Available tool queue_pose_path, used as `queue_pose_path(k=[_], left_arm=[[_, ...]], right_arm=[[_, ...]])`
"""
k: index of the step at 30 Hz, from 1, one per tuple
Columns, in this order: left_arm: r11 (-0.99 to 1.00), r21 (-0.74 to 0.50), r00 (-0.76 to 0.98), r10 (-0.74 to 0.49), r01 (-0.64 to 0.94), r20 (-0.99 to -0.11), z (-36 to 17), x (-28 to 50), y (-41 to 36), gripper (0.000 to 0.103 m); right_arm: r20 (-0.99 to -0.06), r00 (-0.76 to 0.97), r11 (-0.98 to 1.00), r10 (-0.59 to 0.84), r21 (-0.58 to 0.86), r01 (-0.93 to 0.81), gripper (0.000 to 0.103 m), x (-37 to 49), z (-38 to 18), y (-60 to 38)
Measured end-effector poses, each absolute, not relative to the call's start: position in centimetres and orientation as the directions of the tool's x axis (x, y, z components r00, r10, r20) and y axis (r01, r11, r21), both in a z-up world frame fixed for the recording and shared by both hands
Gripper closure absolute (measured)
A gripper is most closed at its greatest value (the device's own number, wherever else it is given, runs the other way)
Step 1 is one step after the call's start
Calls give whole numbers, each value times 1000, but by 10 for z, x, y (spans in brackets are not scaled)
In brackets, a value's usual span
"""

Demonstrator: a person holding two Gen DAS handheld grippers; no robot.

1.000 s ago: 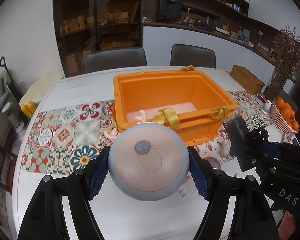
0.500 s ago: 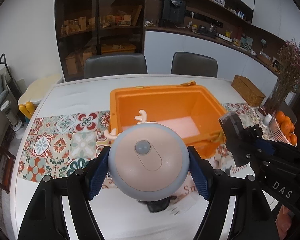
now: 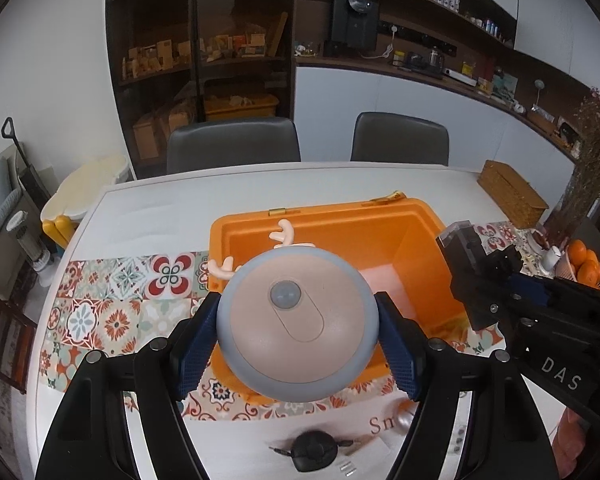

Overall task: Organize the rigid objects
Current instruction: 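Lower the night light into the orange crate and open the left gripper while the right releases the holder inside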

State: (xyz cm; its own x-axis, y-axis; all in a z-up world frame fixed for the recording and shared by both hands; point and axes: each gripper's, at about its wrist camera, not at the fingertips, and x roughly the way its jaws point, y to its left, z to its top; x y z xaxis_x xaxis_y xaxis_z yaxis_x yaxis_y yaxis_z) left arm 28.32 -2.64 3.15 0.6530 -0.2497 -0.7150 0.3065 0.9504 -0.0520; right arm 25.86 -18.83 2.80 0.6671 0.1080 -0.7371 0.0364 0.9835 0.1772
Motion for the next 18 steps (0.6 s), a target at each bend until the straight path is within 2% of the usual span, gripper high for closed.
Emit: queue_pose_path(k=[18], left_arm=[[950, -1, 530, -175, 312, -829, -19, 348, -59, 29]], right_arm=[[-842, 530, 986, 98, 153, 59, 72, 334, -20, -211]])
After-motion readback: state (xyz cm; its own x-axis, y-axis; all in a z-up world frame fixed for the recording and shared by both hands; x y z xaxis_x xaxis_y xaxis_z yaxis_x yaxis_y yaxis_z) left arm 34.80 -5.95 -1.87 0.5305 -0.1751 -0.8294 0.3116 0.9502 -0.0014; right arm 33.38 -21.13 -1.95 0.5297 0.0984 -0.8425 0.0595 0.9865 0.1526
